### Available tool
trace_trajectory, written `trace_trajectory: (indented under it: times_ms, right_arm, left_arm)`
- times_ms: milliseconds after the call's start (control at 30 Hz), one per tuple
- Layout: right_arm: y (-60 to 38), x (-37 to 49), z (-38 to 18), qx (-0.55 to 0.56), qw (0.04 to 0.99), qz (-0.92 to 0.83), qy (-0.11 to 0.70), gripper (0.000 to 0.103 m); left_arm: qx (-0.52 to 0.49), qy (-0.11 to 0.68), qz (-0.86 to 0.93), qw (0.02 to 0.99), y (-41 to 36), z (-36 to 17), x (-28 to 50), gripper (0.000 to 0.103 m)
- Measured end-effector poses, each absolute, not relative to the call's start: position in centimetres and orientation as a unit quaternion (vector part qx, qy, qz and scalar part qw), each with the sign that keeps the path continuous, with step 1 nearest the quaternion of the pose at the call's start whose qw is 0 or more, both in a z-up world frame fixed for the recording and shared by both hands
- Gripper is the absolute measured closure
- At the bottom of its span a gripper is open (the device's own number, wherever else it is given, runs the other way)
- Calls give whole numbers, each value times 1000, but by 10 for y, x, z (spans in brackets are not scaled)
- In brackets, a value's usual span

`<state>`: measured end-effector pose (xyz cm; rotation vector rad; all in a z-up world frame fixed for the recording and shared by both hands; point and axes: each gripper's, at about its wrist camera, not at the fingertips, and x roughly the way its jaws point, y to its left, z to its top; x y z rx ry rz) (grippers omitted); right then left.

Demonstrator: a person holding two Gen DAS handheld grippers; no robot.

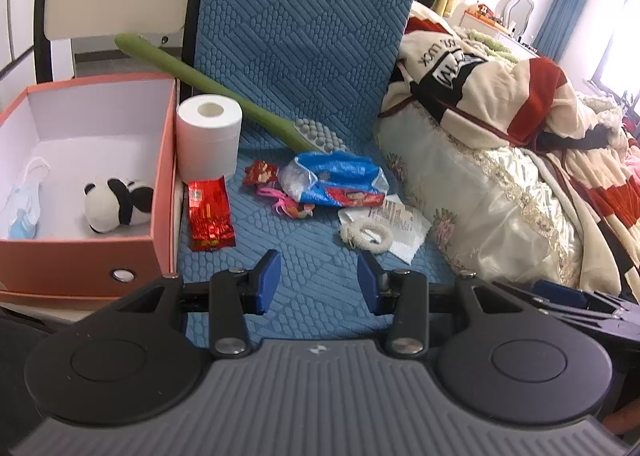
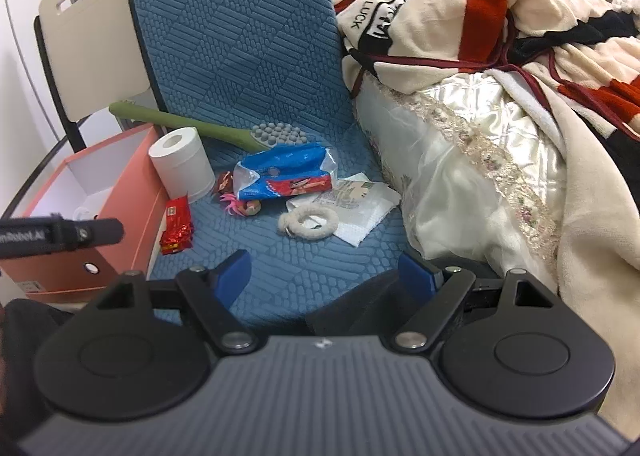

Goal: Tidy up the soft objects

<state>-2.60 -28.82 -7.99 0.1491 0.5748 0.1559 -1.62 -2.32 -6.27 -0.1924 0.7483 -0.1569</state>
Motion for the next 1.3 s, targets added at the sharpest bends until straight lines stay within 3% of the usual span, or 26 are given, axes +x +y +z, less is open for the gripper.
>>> trace_trajectory:
  times_ms: [733,1300]
  right_arm:
    - [-320,-9,-73,87,943,11,320,20]
    - [-292,13,-103,75,934,61,345,21]
  left_arm:
    - [-154,366,-59,916,41,-73,-27,55]
    - [-135,388,-57,910,13,-97,-3,55]
